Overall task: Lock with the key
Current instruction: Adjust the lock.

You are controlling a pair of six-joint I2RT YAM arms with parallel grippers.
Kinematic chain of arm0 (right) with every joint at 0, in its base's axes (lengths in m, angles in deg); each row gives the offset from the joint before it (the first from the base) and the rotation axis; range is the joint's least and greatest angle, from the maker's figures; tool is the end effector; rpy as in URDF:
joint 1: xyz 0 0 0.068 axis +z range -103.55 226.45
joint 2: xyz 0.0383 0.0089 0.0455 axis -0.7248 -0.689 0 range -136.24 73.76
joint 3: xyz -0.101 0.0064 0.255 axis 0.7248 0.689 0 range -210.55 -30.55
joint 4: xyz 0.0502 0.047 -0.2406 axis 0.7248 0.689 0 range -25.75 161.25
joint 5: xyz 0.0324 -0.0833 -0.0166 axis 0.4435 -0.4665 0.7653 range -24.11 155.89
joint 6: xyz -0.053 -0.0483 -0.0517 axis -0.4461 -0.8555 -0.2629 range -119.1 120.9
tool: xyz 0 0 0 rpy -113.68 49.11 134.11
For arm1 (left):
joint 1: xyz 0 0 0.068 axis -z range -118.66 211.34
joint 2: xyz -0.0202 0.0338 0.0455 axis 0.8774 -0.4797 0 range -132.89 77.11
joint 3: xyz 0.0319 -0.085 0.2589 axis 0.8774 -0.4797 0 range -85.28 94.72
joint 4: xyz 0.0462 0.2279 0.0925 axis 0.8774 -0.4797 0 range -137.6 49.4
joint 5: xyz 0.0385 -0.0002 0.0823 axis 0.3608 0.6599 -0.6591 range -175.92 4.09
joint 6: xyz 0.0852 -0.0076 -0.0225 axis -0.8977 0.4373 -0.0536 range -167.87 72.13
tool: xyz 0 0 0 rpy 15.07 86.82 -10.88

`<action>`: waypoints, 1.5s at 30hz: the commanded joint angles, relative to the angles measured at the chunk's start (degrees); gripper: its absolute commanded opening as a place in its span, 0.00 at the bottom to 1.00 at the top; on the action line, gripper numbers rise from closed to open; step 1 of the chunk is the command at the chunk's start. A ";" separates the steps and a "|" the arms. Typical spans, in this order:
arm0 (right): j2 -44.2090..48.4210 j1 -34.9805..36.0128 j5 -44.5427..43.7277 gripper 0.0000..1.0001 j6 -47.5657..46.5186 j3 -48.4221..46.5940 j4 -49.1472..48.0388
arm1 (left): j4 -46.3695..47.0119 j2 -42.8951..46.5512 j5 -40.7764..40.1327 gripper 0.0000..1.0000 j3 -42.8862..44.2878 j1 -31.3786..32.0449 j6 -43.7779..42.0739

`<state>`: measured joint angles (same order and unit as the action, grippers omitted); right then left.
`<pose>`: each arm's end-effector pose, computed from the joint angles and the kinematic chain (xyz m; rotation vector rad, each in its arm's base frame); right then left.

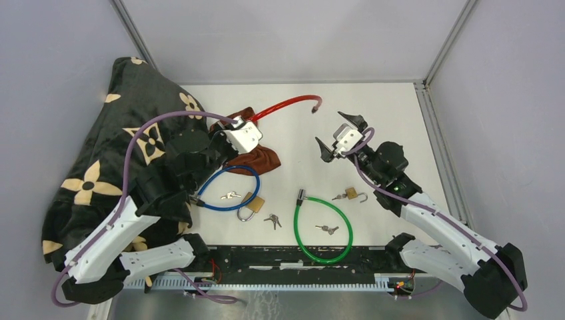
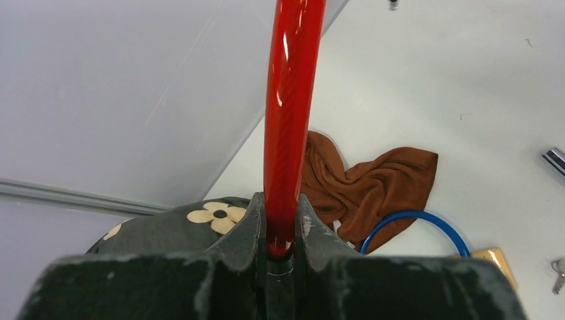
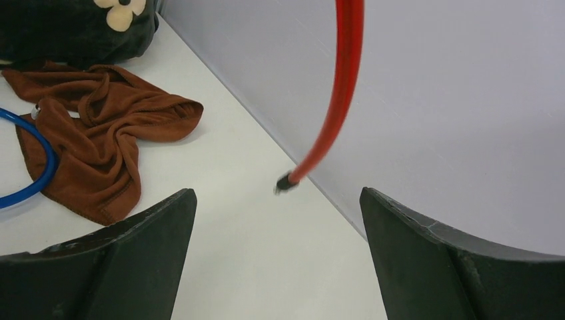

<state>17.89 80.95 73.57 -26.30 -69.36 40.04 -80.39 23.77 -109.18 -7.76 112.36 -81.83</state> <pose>0.2099 0.1570 0.3412 -0.8359 1.1852 0.2011 0.1438 -0.1282 0.4373 1.0095 1.5188 0.1639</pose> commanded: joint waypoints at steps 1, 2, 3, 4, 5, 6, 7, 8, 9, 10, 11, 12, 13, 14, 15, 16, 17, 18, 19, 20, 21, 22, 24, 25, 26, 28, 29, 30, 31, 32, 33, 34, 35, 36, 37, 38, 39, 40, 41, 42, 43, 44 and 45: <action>4.46 -1.13 -0.39 0.98 1.16 2.66 0.55 | 14.99 3.53 -4.76 0.02 -4.84 0.13 0.49; 5.17 -1.55 -0.39 0.98 1.18 3.20 0.50 | 16.48 4.09 -5.48 0.02 -5.66 0.17 0.24; 5.62 -2.00 -0.39 0.98 1.39 3.84 0.43 | 17.40 4.48 -5.58 0.02 -6.04 0.13 0.39; 5.76 -2.58 -0.52 0.98 1.80 4.29 0.07 | 17.86 4.75 -5.19 0.02 -6.14 0.13 0.86; 5.77 -3.15 -0.73 0.98 2.61 4.80 -0.68 | 18.05 4.95 -4.80 0.02 -6.04 0.11 1.75; 5.49 -3.87 -0.59 0.98 3.60 5.39 -2.25 | 18.03 5.09 -4.02 0.02 -5.79 0.14 3.30; 5.03 -4.45 -0.28 0.98 4.33 5.77 -3.77 | 17.61 5.23 -2.45 0.02 -5.58 0.13 4.10; 4.24 -5.11 0.22 0.98 5.24 5.87 -5.84 | 17.02 5.75 -0.33 0.02 -5.60 0.14 4.46; 3.31 -5.63 1.27 0.98 5.80 5.66 -7.56 | 16.64 6.38 1.59 0.02 -5.93 0.13 4.48; 1.79 -6.27 2.44 0.98 6.07 4.81 -8.90 | 16.56 7.01 3.15 0.02 -6.58 0.13 4.10; 0.09 -6.82 4.05 0.98 6.53 3.43 -9.88 | 16.67 7.55 3.90 0.02 -7.19 0.12 3.97; -1.58 -7.36 5.32 0.98 7.13 1.72 -10.88 | 16.75 7.78 4.20 0.02 -7.69 0.17 3.76; -3.47 -7.92 6.33 0.98 7.92 0.35 -12.09 | 16.70 7.84 4.38 0.02 -7.76 0.18 3.79; -5.09 -8.40 7.26 0.98 8.84 -0.96 -13.73 | 16.55 7.74 4.61 0.02 -7.53 0.14 3.88; -6.87 -8.85 8.22 0.98 9.65 -1.65 -16.18 | 16.43 7.77 5.30 0.02 -7.21 0.13 3.94; -8.36 -9.30 9.58 0.98 10.77 -2.30 -18.76 | 16.53 7.74 5.90 0.02 -7.02 0.13 3.80; -10.33 -9.66 10.81 0.98 11.77 -2.98 -21.72 | 16.72 7.81 6.30 0.02 -6.84 0.13 3.65; -12.57 -9.73 12.26 0.98 12.74 -4.11 -23.68 | 16.90 7.67 6.50 0.02 -6.69 0.13 3.59; -14.49 -9.80 13.65 0.98 13.43 -5.54 -25.30 | 16.93 7.46 6.46 0.02 -6.41 0.13 3.59; -16.75 -9.81 14.71 0.98 14.35 -6.91 -26.66 | 16.87 7.26 6.40 0.02 -6.19 0.15 3.75; -18.55 -9.79 15.49 0.98 15.54 -8.35 -27.80 | 16.90 7.15 6.39 0.02 -6.08 0.12 3.99; -20.47 -9.78 16.35 0.98 16.41 -9.39 -29.17 | 16.93 7.03 6.46 0.02 -5.94 0.21 4.19; -23.38 -9.78 17.73 0.98 18.51 -10.77 -32.44 | 16.94 6.79 6.77 0.02 -5.68 0.18 5.29; -24.63 -9.67 17.49 0.98 19.38 -11.00 -34.33 | 16.94 6.74 7.02 0.02 -5.50 0.11 5.90; -25.47 -9.68 16.38 0.98 20.13 -11.00 -35.55 | 17.03 6.60 7.21 0.02 -5.31 0.11 6.56; -27.08 -9.75 14.76 0.98 19.75 -11.56 -36.85 | 17.39 6.44 7.14 0.02 -4.99 0.11 7.23; -27.97 -9.69 14.35 0.98 19.21 -12.15 -36.76 | 17.50 6.37 7.36 0.02 -4.85 0.10 7.28; -28.89 -9.72 13.93 0.98 18.76 -13.15 -36.43 | 17.53 6.40 7.70 0.02 -4.77 0.16 7.19; -29.76 -9.71 13.94 0.98 18.30 -14.10 -35.99 | 17.58 6.40 8.01 0.02 -4.75 0.14 7.22; -30.87 -9.73 13.92 0.98 18.16 -15.20 -35.78 | 17.65 6.33 8.39 0.02 -4.70 0.15 7.22; -31.83 -9.65 14.08 0.98 17.93 -16.20 -35.72 | 17.76 6.18 8.81 0.02 -4.55 0.12 7.30; -32.91 -9.71 14.34 0.97 17.82 -16.95 -35.73 | 17.96 6.17 9.17 0.02 -4.44 0.13 7.33; -34.06 -9.67 14.44 0.96 17.80 -17.77 -35.86 | 18.06 6.08 9.50 0.02 -4.25 0.15 7.42; -34.96 -9.67 14.41 0.96 17.92 -18.39 -36.34 | 18.16 5.85 9.74 0.02 -3.86 0.14 7.53; -35.92 -9.69 14.19 0.95 18.24 -18.72 -37.18 | 18.10 5.72 9.76 0.02 -3.52 0.13 7.87; -36.81 -9.71 13.96 0.95 18.85 -18.97 -38.33 | 18.15 5.53 9.77 0.02 -3.11 0.13 8.26; -37.57 -9.70 13.78 0.94 19.55 -19.07 -39.83 | 18.19 5.41 9.77 0.02 -2.92 0.13 8.56; -38.42 -9.69 13.63 0.94 20.16 -19.23 -41.06 | 18.24 5.43 9.51 0.02 -2.73 0.12 8.84; -39.10 -9.71 13.60 0.94 21.06 -19.62 -42.37 | 18.40 5.42 9.07 0.02 -2.66 0.08 9.29; -39.98 -9.70 13.61 0.93 21.74 -20.09 -42.94 | 18.55 5.36 8.76 0.02 -2.56 0.13 9.48; -40.81 -9.68 13.63 0.92 22.65 -21.08 -43.32 | 18.57 5.40 8.75 0.02 -2.47 0.16 9.53; -41.67 -9.67 13.78 0.91 23.53 -21.95 -43.42 | 18.59 5.44 8.96 0.02 -2.52 0.18 9.59; -42.52 -9.70 13.97 0.91 24.18 -23.00 -43.47 | 18.62 5.44 9.06 0.02 -2.52 0.13 9.55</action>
<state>-22.09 71.29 87.69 -6.41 -87.50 2.36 -69.18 28.64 -100.42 -13.62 112.36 -74.66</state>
